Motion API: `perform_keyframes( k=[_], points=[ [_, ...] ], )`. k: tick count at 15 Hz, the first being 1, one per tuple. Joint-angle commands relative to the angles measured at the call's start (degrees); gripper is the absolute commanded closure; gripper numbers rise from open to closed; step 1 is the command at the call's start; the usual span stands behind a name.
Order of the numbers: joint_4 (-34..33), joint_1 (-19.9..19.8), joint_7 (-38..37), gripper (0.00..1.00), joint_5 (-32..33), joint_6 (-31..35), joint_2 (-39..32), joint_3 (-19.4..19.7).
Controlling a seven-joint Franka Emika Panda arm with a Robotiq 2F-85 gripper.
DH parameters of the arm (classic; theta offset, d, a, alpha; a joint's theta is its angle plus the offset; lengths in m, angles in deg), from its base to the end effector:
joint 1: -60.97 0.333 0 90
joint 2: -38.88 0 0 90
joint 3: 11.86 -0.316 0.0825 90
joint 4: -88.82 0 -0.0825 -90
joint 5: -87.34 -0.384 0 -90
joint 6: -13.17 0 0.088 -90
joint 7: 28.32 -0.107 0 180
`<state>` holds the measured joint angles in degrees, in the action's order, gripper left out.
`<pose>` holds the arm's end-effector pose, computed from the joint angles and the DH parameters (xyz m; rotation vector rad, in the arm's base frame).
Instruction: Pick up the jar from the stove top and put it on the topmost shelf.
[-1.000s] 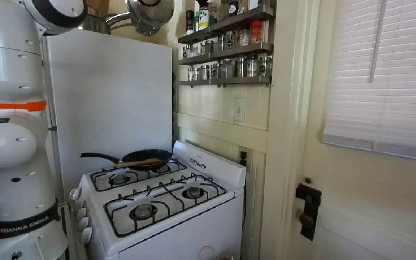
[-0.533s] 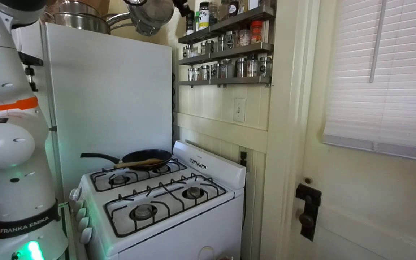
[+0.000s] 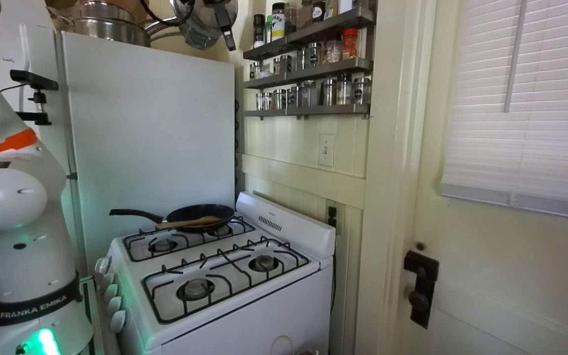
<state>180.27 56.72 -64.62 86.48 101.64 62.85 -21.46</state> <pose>0.3892 0.0648 0.8069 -2.9077 0.8030 -0.5436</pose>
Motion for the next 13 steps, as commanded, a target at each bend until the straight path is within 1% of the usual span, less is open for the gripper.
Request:
perform_keyframes(
  k=[1, 2, 5, 7, 8, 9, 10, 11, 13],
  points=[
    [13.9, 0.51, -3.4, 0.0, -0.99, 8.22, 7.91, 0.53],
    [16.87, -0.07, -6.05, 0.0, -1.27, 11.39, 9.3, 0.32],
    [26.22, -0.72, -7.82, 0.0, 0.87, 21.7, 13.23, 0.23],
    [32.78, -0.41, -4.56, 0.0, 1.74, 28.04, 15.39, 1.09],
    [35.96, 0.53, -1.18, 0.0, 1.16, 28.2, 16.17, 2.3],
    [39.25, 1.1, 1.68, 0.0, 0.24, 29.71, 16.83, 3.43],
    [31.14, -0.65, -1.91, 0.0, 0.55, 25.77, 12.8, 1.15],
    [34.14, -0.68, -0.12, 0.0, 0.39, 27.14, 13.66, 1.72],
    [37.05, -0.66, 1.33, 0.0, 0.22, 28.51, 14.52, 2.37]
  ],
)
